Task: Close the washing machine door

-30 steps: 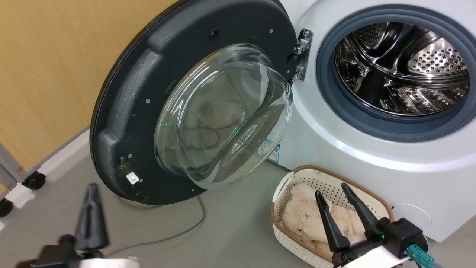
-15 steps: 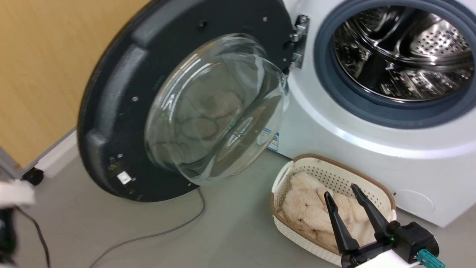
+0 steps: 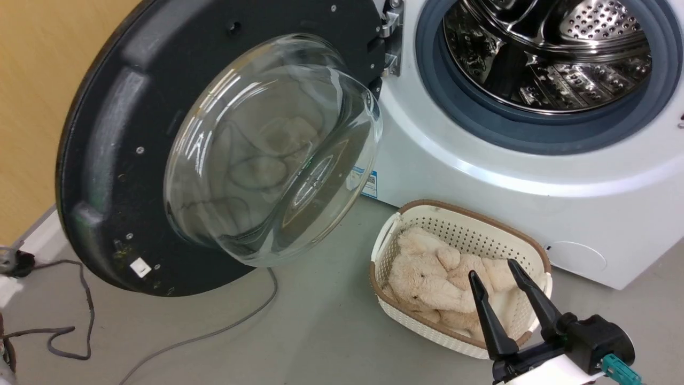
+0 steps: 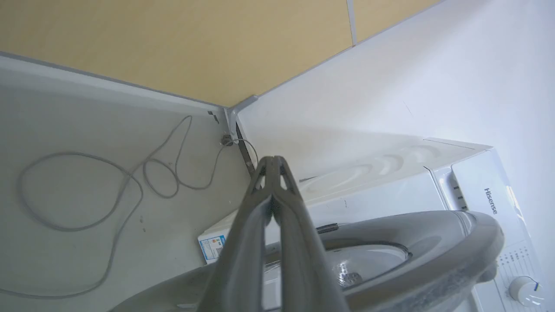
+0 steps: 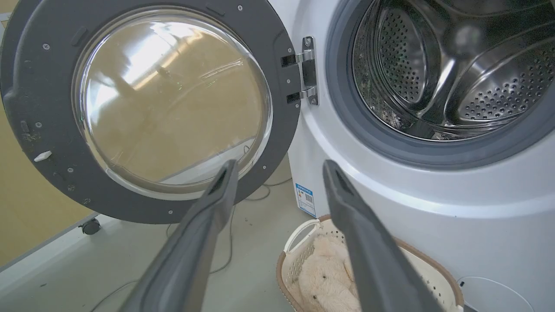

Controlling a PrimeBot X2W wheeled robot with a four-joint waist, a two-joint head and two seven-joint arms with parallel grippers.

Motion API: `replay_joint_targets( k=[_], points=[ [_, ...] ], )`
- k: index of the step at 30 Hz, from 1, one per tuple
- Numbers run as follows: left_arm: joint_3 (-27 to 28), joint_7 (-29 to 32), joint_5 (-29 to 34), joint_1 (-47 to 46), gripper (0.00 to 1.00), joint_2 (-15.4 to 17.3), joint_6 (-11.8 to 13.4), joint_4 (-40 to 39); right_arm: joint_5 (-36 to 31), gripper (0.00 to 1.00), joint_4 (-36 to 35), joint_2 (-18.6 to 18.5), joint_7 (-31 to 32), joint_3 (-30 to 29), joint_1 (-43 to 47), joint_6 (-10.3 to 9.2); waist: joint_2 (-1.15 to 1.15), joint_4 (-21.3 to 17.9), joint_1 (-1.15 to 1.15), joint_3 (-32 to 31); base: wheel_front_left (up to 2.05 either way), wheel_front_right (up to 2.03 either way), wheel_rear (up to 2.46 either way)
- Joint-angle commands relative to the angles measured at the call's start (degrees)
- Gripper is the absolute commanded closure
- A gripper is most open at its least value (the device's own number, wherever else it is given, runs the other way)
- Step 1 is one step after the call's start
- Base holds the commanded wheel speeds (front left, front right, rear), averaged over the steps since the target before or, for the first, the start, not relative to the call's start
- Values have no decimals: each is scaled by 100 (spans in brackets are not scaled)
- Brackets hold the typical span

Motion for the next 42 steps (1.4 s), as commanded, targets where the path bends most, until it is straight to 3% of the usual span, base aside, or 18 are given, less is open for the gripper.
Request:
replay_joint_targets(
  k=[1,8,16,23,24,34,42],
  points=[
    [38,344,-217,-92,100,-21,54,152,-17,0,-10,-34,-25,10,-70,5,0,-27,0,10,0,0,0],
    [-56,1734,-948,124,100,-191,-6,218,24,0,17,4,-25,-21,-68,5,0,-88,0,-61,0,0,0],
    [-170,2983,-1683,801,100,-491,-123,-753,87,0,9,94,-25,-192,21,5,0,-167,0,-247,0,0,0],
    [-473,3676,-1889,1638,100,-910,115,-1824,84,0,-19,144,-25,-334,136,5,0,-317,0,-411,0,0,0],
    [-636,3856,-1965,1998,100,-1198,249,-2323,76,0,-30,156,-25,-376,173,5,0,-439,0,-472,0,0,0],
    [-1315,3971,-2260,2921,100,-1778,554,-3391,49,0,-83,108,-25,-586,294,5,0,-1068,0,-558,0,0,0],
    [-2140,3153,-2962,3319,100,-1835,594,-3590,29,0,-150,63,-25,-654,269,5,0,-1864,0,-419,0,0,0]
  ],
)
